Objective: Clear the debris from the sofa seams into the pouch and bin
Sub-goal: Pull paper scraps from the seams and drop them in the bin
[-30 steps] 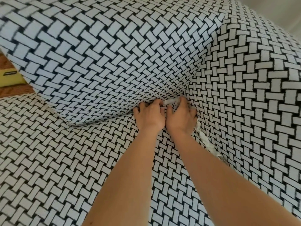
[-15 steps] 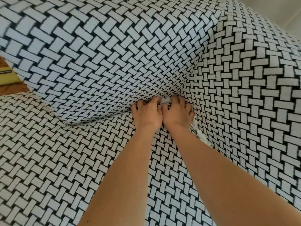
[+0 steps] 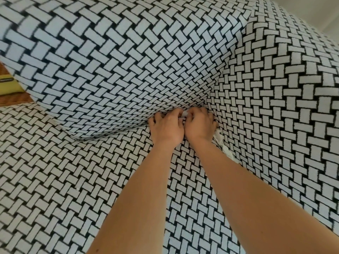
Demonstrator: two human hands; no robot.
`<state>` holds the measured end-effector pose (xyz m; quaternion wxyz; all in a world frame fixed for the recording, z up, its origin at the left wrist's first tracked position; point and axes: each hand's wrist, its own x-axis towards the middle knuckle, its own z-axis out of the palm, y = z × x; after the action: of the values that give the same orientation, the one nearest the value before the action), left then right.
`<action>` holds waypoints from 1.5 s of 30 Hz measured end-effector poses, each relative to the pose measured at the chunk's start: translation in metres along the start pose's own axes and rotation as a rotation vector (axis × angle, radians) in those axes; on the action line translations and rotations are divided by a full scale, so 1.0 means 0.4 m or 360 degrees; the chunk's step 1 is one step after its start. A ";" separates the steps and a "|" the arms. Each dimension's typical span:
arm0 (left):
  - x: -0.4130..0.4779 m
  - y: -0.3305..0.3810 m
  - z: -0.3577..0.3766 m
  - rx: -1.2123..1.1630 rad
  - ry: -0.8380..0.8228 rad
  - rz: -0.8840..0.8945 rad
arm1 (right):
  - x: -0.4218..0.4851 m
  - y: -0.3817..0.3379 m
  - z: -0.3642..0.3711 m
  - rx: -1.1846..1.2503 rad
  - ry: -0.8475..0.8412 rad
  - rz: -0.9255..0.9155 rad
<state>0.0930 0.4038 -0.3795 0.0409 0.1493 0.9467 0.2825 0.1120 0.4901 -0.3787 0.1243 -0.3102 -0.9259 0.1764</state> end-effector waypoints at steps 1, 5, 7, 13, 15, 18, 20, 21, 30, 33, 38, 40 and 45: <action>-0.001 0.001 -0.001 0.0000 -0.0001 0.0000 | -0.002 0.002 0.000 0.0034 0.0021 -0.0025; -0.006 0.001 -0.002 -0.0060 0.0027 0.0000 | -0.012 0.003 -0.002 0.0295 0.0102 -0.0121; -0.008 0.001 -0.005 -0.0132 0.0035 -0.0018 | -0.017 0.002 -0.004 0.0437 0.0129 -0.0116; -0.013 0.003 -0.007 -0.0145 0.0089 0.0033 | -0.031 -0.005 -0.019 0.0946 0.0155 0.0060; -0.014 0.002 -0.005 -0.0118 0.0125 0.0065 | -0.033 -0.005 -0.020 0.1023 0.0189 0.0093; -0.014 0.002 -0.004 -0.0122 0.0191 0.0081 | -0.036 0.003 -0.019 0.1014 0.0319 0.0111; -0.013 0.002 -0.002 -0.0103 0.0240 0.0081 | -0.035 0.007 -0.018 0.0923 0.0389 0.0104; -0.013 0.002 -0.001 -0.0093 0.0263 0.0076 | -0.034 0.009 -0.016 0.0863 0.0379 0.0087; -0.037 0.017 -0.011 -0.0257 0.0459 0.0020 | -0.018 0.008 0.001 0.0321 0.0204 0.0081; -0.050 0.013 -0.019 -0.0423 0.0451 0.0023 | -0.018 0.005 0.003 0.0290 0.0173 0.0047; -0.073 0.000 -0.040 -0.0348 0.0387 0.0128 | -0.020 0.007 0.007 0.0482 0.0224 -0.0059; -0.085 -0.011 -0.044 -0.0360 0.0374 0.0137 | -0.022 0.005 0.004 0.0670 0.0258 -0.0036; -0.139 -0.046 -0.060 -0.0288 0.0338 0.0136 | -0.032 -0.002 -0.007 0.0906 0.0316 0.0042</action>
<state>0.1373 0.3597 -0.3698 -0.0583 0.1543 0.9092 0.3823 0.1223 0.4821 -0.3774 0.2938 -0.2907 -0.8184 0.3991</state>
